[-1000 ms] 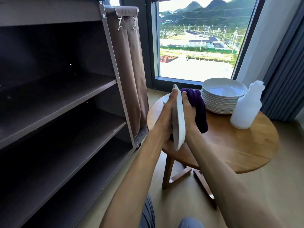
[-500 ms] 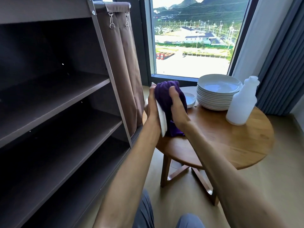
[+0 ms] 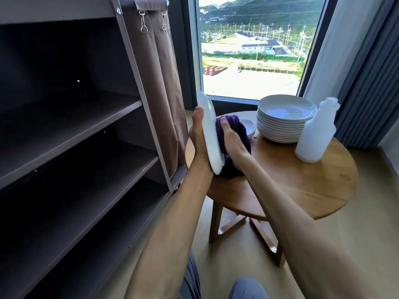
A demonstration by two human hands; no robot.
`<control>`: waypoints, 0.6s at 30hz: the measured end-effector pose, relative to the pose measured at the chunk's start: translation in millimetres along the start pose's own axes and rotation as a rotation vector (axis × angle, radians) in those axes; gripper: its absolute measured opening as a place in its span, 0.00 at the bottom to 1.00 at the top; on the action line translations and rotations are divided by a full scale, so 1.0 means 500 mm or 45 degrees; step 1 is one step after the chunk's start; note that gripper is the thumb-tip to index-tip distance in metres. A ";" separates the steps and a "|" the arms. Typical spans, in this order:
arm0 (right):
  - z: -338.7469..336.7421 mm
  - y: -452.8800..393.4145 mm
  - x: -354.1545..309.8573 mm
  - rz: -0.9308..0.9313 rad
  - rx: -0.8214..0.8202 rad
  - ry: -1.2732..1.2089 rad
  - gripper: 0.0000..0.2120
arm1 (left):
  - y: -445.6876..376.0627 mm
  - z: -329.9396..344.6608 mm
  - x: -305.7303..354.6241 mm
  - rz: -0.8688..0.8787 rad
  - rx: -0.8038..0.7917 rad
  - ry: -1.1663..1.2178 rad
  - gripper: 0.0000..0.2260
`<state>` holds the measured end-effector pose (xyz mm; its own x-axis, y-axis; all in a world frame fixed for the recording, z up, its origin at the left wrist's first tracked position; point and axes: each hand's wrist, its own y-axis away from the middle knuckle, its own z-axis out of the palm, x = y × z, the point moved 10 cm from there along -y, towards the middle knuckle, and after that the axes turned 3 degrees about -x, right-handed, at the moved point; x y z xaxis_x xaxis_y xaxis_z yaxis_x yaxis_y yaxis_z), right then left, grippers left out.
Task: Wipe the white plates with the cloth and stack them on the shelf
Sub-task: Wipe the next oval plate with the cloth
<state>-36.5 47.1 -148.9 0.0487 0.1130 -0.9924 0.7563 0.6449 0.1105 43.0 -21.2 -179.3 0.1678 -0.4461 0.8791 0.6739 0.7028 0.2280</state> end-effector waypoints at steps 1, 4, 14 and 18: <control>0.005 0.004 0.016 0.021 -0.003 -0.042 0.31 | -0.014 -0.016 0.002 0.033 0.039 0.036 0.50; 0.015 0.013 0.036 0.121 -0.054 -0.070 0.24 | -0.051 -0.032 -0.007 0.095 0.058 0.011 0.49; -0.039 0.076 0.058 0.425 -0.351 0.016 0.19 | 0.021 0.018 0.175 0.683 0.271 -0.255 0.43; -0.158 0.045 0.057 0.489 -0.152 0.765 0.31 | 0.026 -0.002 0.200 0.738 0.364 -0.332 0.44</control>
<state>-69.6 124.6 -170.7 -0.0964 0.7218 -0.6853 0.6797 0.5507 0.4845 69.3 -57.2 -89.0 0.2410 0.1674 0.9560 0.3059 0.9217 -0.2385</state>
